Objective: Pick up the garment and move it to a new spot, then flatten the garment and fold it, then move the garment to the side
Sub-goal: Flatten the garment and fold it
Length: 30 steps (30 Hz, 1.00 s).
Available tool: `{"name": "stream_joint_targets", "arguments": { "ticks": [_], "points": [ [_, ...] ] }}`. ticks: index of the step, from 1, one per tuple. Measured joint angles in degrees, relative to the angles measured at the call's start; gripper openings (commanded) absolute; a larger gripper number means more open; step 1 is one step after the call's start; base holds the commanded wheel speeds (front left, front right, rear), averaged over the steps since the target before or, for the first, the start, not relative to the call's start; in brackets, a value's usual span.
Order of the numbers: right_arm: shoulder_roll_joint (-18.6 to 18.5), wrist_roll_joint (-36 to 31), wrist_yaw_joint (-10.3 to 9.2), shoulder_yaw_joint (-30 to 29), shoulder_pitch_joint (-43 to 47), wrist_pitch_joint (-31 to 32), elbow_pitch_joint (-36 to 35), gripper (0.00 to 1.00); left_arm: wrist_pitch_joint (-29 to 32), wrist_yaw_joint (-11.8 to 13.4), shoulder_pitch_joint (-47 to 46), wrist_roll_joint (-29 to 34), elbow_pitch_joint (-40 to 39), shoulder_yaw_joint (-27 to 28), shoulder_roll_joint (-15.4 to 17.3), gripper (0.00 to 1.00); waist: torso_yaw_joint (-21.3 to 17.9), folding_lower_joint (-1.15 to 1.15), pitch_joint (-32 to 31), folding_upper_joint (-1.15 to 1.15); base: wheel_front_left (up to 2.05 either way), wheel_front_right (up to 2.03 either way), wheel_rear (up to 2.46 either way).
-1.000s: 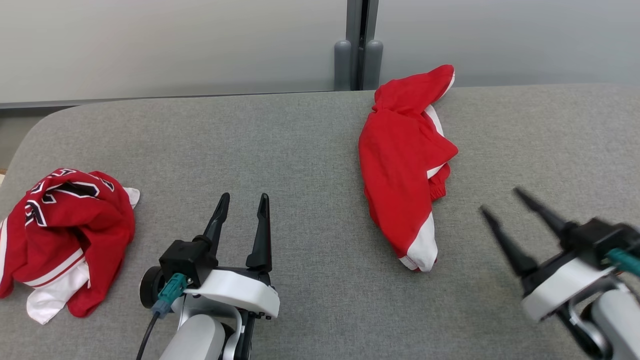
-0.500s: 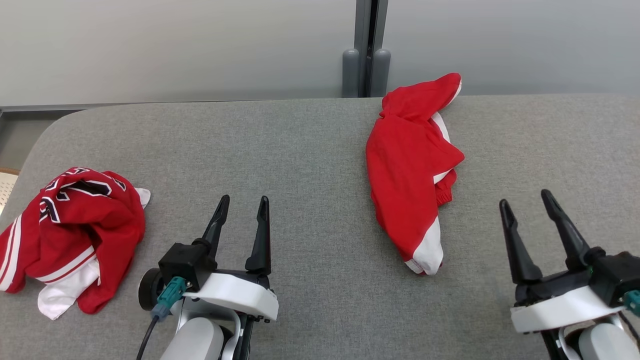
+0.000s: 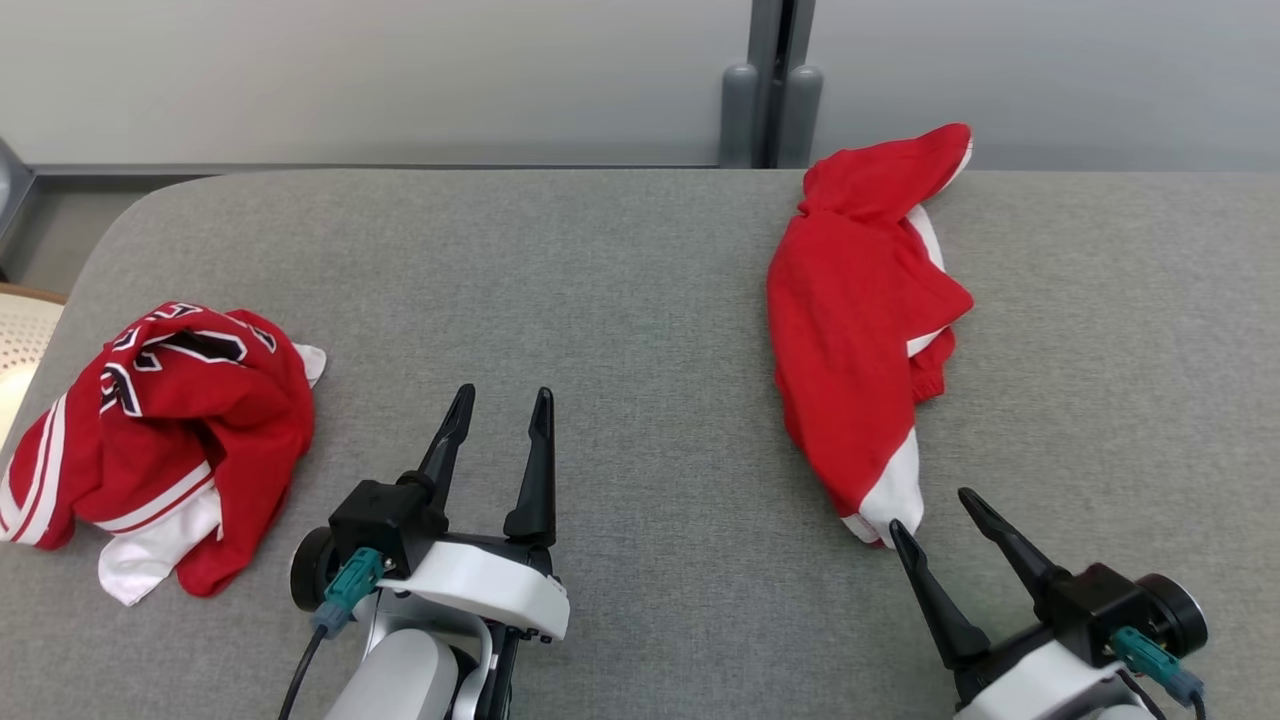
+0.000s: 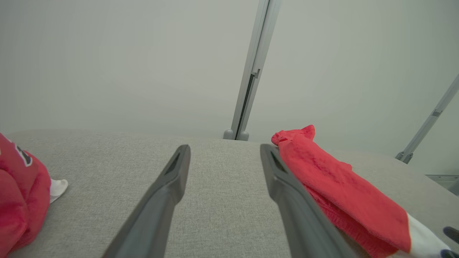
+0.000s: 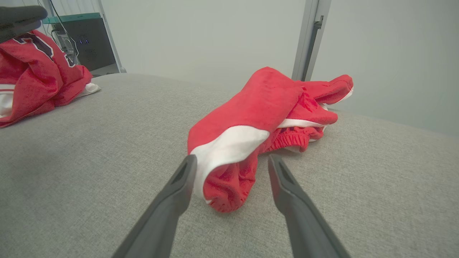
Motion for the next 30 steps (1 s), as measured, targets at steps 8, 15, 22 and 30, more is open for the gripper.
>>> {"name": "stream_joint_targets", "arguments": {
  "ticks": [8,15,22,30],
  "points": [
    [1.1,2.3,-0.01,3.4,-6.2,0.6,8.9,1.00,0.0,0.5,-1.4,-0.5,-0.2,-1.2,0.0,1.00,3.1,0.00,1.7,0.00,0.00,0.00,0.00],
    [3.0,7.6,-0.01,8.6,-12.8,0.6,12.3,0.00,0.0,0.7,-1.8,-1.0,-0.2,-2.0,0.0,1.00,5.5,0.00,2.7,0.00,0.00,0.00,0.00],
    [5.1,12.0,-0.02,17.3,-24.2,0.4,7.9,0.00,0.0,1.2,-1.7,-1.4,0.2,-2.0,0.0,1.00,6.1,0.00,1.2,0.00,0.00,0.00,0.00],
    [10.8,17.9,-0.01,7.6,-36.7,-0.8,-1.3,0.00,0.0,1.5,-0.3,-1.6,0.1,-2.1,0.0,1.00,7.0,0.00,-1.6,0.00,0.00,0.00,0.00]
  ]
}}
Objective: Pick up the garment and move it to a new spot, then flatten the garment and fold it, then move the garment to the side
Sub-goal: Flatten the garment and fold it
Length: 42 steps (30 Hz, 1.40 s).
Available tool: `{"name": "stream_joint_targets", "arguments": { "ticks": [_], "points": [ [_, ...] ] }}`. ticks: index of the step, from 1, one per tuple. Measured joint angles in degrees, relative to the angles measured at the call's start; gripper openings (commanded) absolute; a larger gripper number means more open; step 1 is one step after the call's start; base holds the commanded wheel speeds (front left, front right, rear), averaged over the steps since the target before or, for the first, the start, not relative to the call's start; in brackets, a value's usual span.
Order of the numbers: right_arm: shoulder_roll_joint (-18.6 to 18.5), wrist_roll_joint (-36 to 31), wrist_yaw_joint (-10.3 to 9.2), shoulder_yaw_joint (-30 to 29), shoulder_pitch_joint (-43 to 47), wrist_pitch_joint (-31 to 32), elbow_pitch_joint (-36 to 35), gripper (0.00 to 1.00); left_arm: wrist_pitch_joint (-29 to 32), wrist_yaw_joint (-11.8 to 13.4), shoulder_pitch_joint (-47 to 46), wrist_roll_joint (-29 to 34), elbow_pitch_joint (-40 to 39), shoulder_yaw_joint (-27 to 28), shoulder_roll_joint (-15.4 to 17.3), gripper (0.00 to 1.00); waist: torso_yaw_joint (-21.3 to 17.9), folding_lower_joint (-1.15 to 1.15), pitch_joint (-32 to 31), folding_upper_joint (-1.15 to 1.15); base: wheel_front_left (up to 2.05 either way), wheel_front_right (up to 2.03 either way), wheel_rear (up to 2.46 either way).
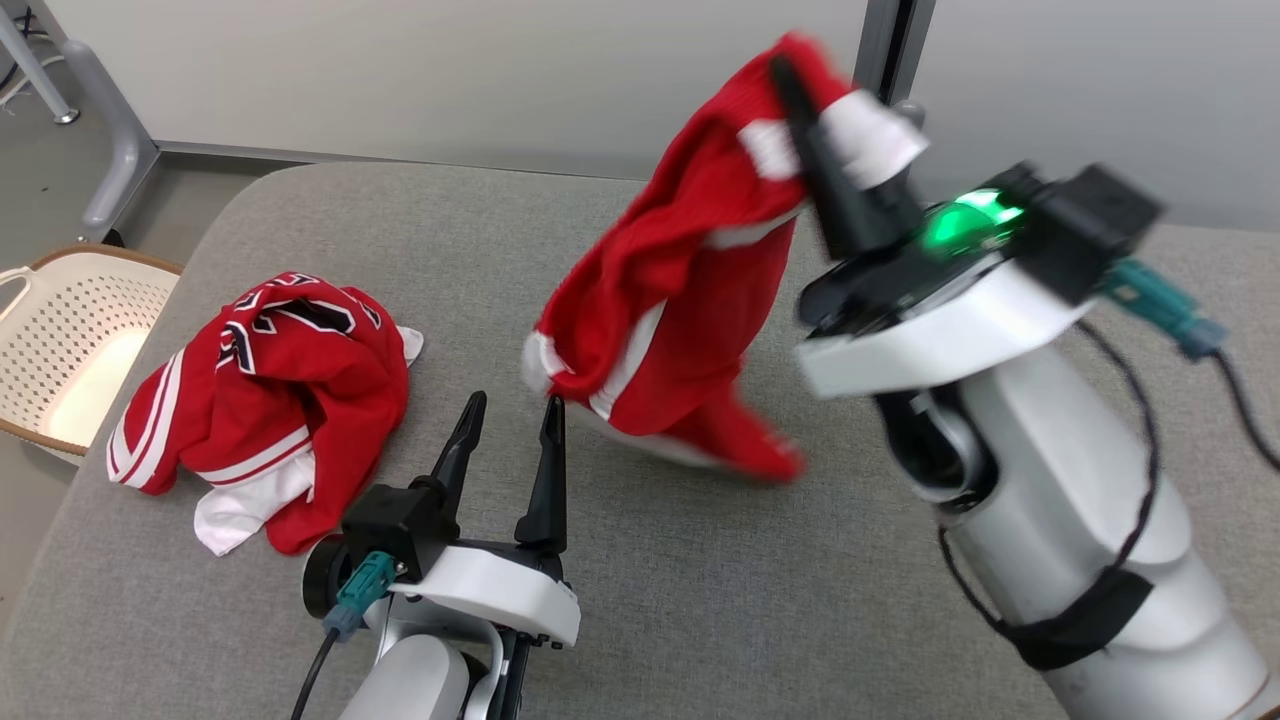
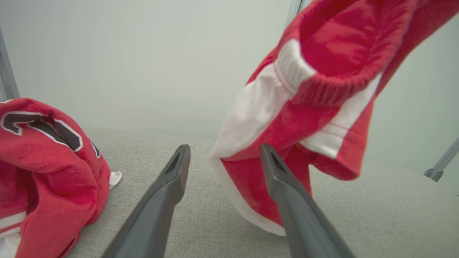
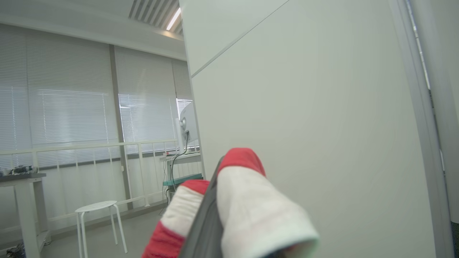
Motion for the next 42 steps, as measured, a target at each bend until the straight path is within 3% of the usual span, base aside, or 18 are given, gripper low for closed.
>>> {"name": "stream_joint_targets", "arguments": {
  "ticks": [2,9,17,18,19,24,29,38,42],
  "points": [
    [0.4,-0.7,-0.01,-3.5,1.2,0.0,-0.1,0.00,0.0,0.0,0.1,0.0,-0.1,0.1,0.0,1.00,0.2,0.00,-0.2,0.00,0.00,0.00,0.00],
    [0.7,-3.8,-0.01,-6.7,11.9,-0.1,5.5,0.00,0.0,0.0,1.0,0.1,-0.3,0.9,0.0,1.00,-0.3,0.00,0.3,0.00,0.00,0.00,0.00],
    [-2.3,-1.6,-0.01,-21.6,13.7,-0.1,16.0,0.00,0.0,-0.2,0.2,0.3,-0.3,0.3,0.0,1.00,-2.3,0.00,1.5,0.00,0.00,0.00,0.00],
    [-2.9,-1.2,-0.01,-22.9,12.8,-0.1,18.0,0.18,0.0,-0.2,0.0,0.4,-0.2,0.3,0.0,1.00,-2.6,0.00,1.6,0.00,0.00,0.00,0.00],
    [-3.4,-0.7,-0.01,-23.6,11.8,0.9,20.7,1.00,0.0,-0.3,0.0,0.4,-0.1,0.2,0.0,1.00,-2.9,0.00,1.7,0.00,0.00,0.00,0.00],
    [-5.4,-0.9,-0.01,-21.9,8.0,8.7,30.2,1.00,0.0,-0.3,-0.1,0.3,0.1,-0.4,0.0,1.00,-3.9,0.00,1.8,0.00,0.00,0.00,0.00],
    [-6.4,-1.6,-0.02,-22.7,6.2,13.4,35.1,1.00,0.0,-0.3,-0.1,0.2,0.2,-0.5,0.0,1.00,-4.4,0.00,1.4,0.00,0.00,0.00,0.00],
    [-7.9,-0.2,-0.01,-22.2,8.6,15.2,28.2,1.00,0.0,-0.2,0.0,0.7,0.3,1.2,0.0,1.00,-6.0,0.00,0.2,0.00,0.00,0.00,0.00],
    [-9.7,1.1,-0.01,-23.5,12.2,19.0,25.3,1.00,0.0,-0.4,0.2,1.3,0.1,2.2,0.0,1.00,-7.5,0.00,-0.5,0.00,0.00,0.00,0.00]
  ]
}}
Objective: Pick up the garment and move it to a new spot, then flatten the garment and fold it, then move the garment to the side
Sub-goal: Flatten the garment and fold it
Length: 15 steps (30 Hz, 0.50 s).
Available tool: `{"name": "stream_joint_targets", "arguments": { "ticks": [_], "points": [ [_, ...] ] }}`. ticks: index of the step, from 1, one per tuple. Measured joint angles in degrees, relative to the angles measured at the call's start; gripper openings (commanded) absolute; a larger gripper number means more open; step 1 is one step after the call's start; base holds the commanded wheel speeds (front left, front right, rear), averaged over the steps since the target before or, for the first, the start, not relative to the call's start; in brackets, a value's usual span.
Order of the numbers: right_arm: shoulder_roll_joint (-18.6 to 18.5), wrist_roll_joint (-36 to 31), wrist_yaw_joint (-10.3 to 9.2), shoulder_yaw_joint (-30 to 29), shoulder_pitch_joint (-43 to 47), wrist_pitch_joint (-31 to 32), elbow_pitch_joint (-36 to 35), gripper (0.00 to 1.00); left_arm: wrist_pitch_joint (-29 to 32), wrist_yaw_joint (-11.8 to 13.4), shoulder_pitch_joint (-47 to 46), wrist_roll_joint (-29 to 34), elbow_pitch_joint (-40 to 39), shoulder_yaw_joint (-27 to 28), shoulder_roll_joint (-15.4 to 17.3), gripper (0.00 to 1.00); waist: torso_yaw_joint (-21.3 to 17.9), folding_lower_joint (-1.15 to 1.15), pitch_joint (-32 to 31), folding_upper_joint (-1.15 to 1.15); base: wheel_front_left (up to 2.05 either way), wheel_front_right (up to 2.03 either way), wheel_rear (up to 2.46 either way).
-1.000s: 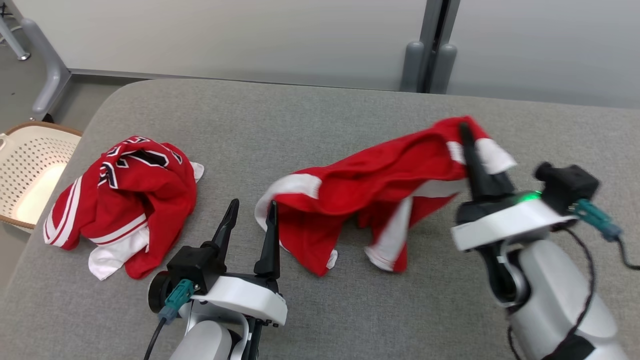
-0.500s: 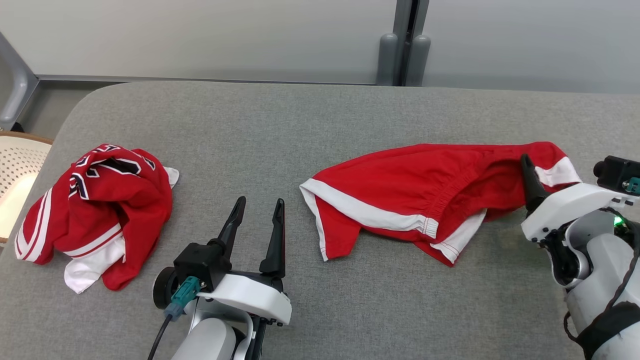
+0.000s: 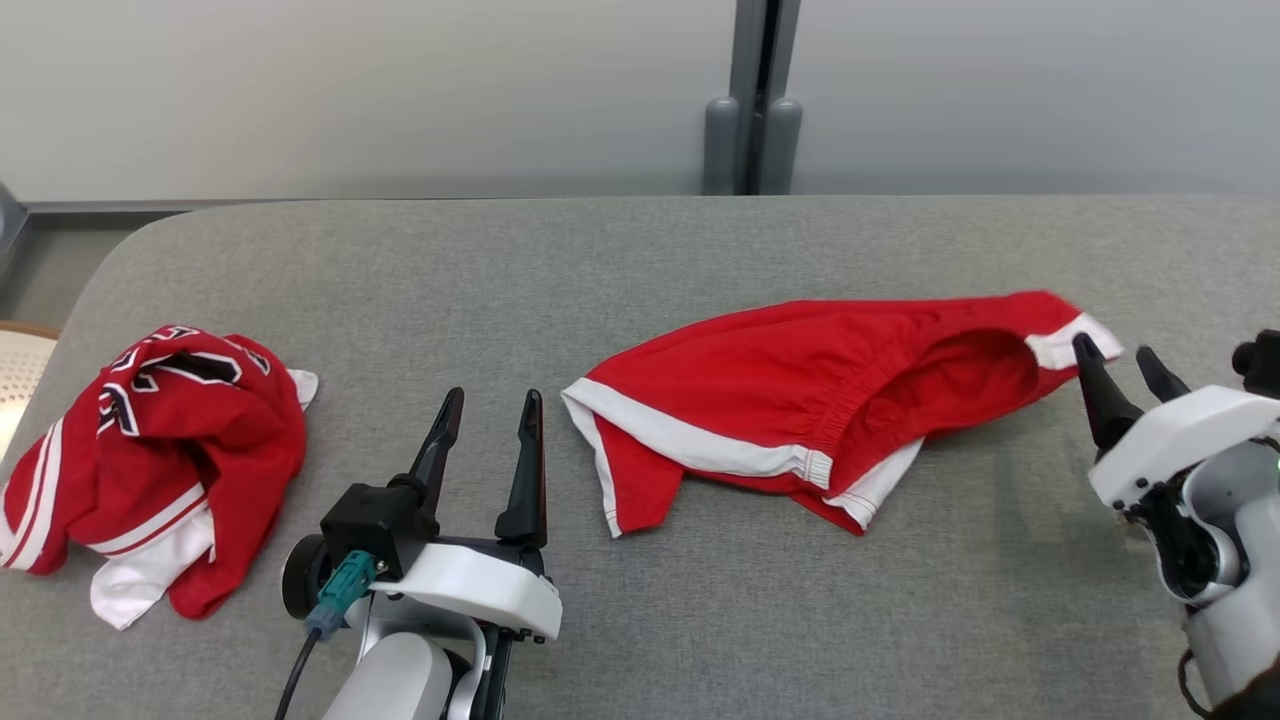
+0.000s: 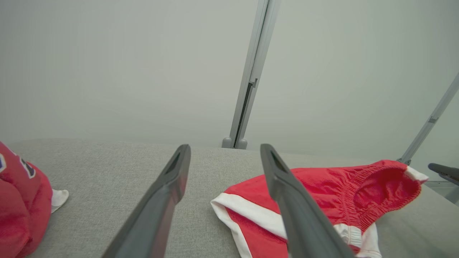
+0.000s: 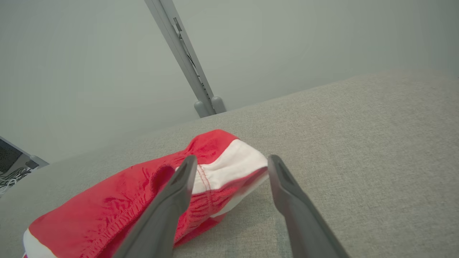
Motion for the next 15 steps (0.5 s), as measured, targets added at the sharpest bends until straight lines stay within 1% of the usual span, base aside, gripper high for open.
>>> {"name": "stream_joint_targets", "arguments": {
  "ticks": [2,5,6,8,11,13,15],
  "points": [
    [-0.7,1.0,0.00,-1.2,1.3,3.0,-0.7,1.00,0.0,-0.1,0.3,0.2,0.0,0.2,0.0,1.00,-0.8,0.00,-0.3,0.00,0.00,0.00,0.00],
    [-2.2,1.2,0.00,-1.2,3.5,8.4,-2.0,1.00,0.0,-0.2,0.4,0.4,0.0,0.3,0.0,1.00,-1.5,0.00,-0.7,0.00,0.00,0.00,0.00],
    [-2.5,1.2,0.00,-1.5,4.2,8.8,-3.1,1.00,0.0,-0.4,0.4,0.4,0.0,0.3,0.0,1.00,-1.7,0.00,-0.8,0.00,0.00,0.00,0.00],
    [-3.7,0.4,-0.01,-3.1,4.8,8.9,-5.0,1.00,0.0,-0.4,0.4,0.4,-0.1,0.3,0.0,1.00,-2.0,0.00,-0.9,0.00,0.00,0.00,0.00],
    [-5.6,-4.2,-0.02,-5.1,6.3,7.1,-8.2,1.00,0.0,-0.4,0.4,0.4,-0.2,0.4,0.0,1.00,-2.2,0.00,-0.9,0.00,0.00,0.00,0.00],
    [-5.6,-6.7,-0.01,-6.8,7.3,4.4,-11.0,1.00,0.0,-0.5,0.5,0.4,-0.2,0.4,0.0,1.00,-2.3,0.00,-0.9,0.00,0.00,0.00,0.00],
    [-4.8,-8.1,-0.01,-6.6,8.4,1.8,-15.3,1.00,0.0,-0.5,0.5,0.4,-0.3,0.5,0.0,1.00,-2.3,0.00,-0.9,0.00,0.00,0.00,0.00]
  ]
}}
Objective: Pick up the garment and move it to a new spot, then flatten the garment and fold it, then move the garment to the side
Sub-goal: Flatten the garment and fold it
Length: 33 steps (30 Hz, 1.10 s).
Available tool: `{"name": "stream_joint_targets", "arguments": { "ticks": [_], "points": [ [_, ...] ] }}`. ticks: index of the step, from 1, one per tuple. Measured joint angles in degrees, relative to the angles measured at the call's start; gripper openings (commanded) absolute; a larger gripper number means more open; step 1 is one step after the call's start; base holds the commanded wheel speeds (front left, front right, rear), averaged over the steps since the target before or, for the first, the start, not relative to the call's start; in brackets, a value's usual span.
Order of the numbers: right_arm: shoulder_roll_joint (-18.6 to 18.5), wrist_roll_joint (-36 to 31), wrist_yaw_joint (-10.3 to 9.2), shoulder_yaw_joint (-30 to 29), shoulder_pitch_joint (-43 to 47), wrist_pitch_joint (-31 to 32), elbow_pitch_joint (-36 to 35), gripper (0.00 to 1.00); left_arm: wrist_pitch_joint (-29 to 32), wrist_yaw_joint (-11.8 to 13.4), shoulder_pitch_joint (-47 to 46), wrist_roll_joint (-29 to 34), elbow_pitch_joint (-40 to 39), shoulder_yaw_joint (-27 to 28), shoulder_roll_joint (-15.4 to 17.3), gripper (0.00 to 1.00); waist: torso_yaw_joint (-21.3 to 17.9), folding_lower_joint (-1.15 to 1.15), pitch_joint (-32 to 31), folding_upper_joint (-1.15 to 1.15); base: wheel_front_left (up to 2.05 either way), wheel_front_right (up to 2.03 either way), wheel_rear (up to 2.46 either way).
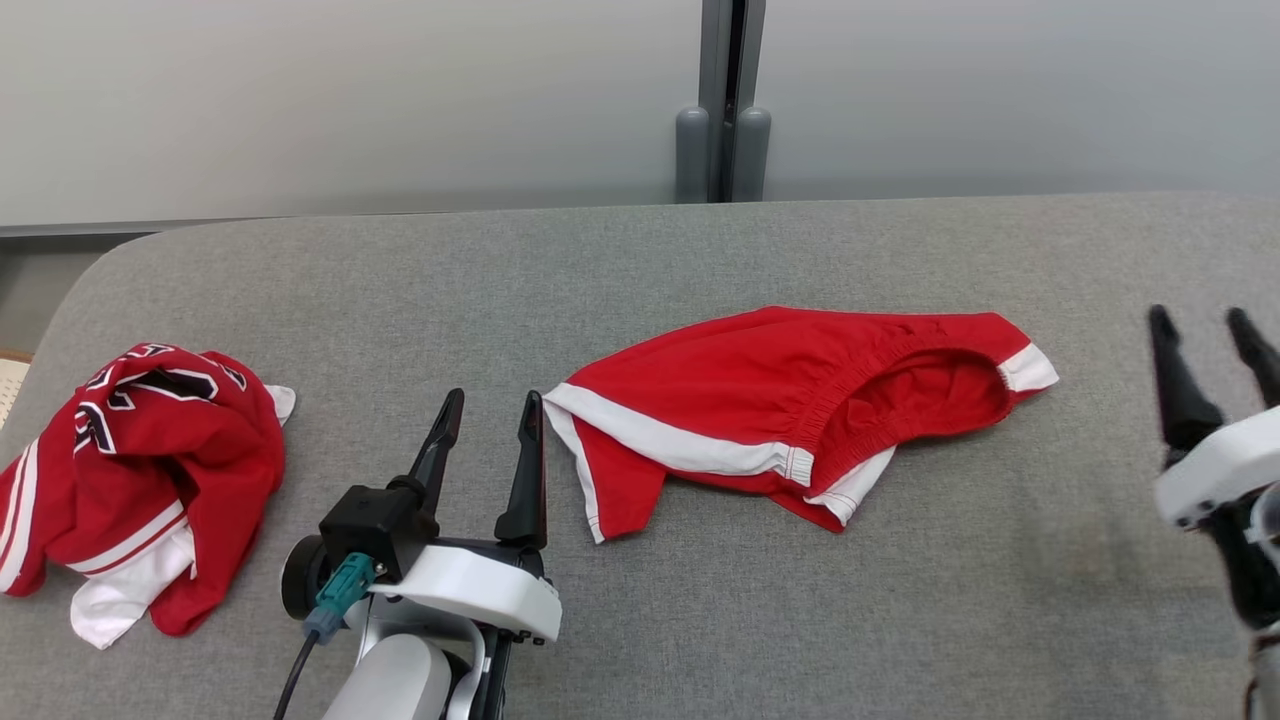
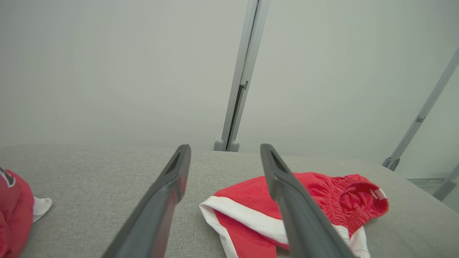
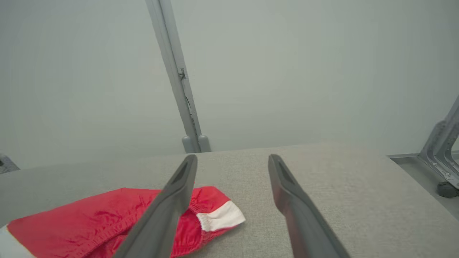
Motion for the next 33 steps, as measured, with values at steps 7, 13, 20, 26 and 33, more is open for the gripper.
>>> {"name": "stream_joint_targets", "arguments": {
  "ticks": [7,13,20,26,33],
  "points": [
    [3.4,-1.2,0.01,5.7,8.8,-8.3,-12.1,1.00,0.0,-0.2,0.1,0.1,-0.5,0.1,0.0,1.00,0.4,0.00,0.4,0.00,0.00,0.00,0.00],
    [4.6,-2.6,0.01,10.5,13.3,-13.2,-14.6,1.00,0.0,-0.2,0.1,0.2,-1.0,-0.1,0.0,1.00,1.5,0.00,1.5,0.00,0.00,0.00,0.00],
    [4.5,-0.5,0.01,17.7,12.9,-11.7,-13.3,1.00,0.0,-0.1,-0.5,0.0,-1.2,-0.9,0.0,1.00,3.9,0.00,3.0,0.00,0.00,0.00,0.00],
    [4.9,5.7,0.01,22.2,9.5,-8.2,-7.5,1.00,0.0,0.1,-1.0,-1.1,-1.5,-2.6,0.0,1.00,6.8,0.00,4.7,0.00,0.00,0.00,0.00],
    [4.1,9.8,0.01,24.4,5.7,-8.2,-0.7,1.00,0.0,0.9,-1.9,-2.0,-1.8,-3.7,0.0,1.00,11.2,0.00,6.8,0.00,0.00,0.00,0.00]
  ]
}}
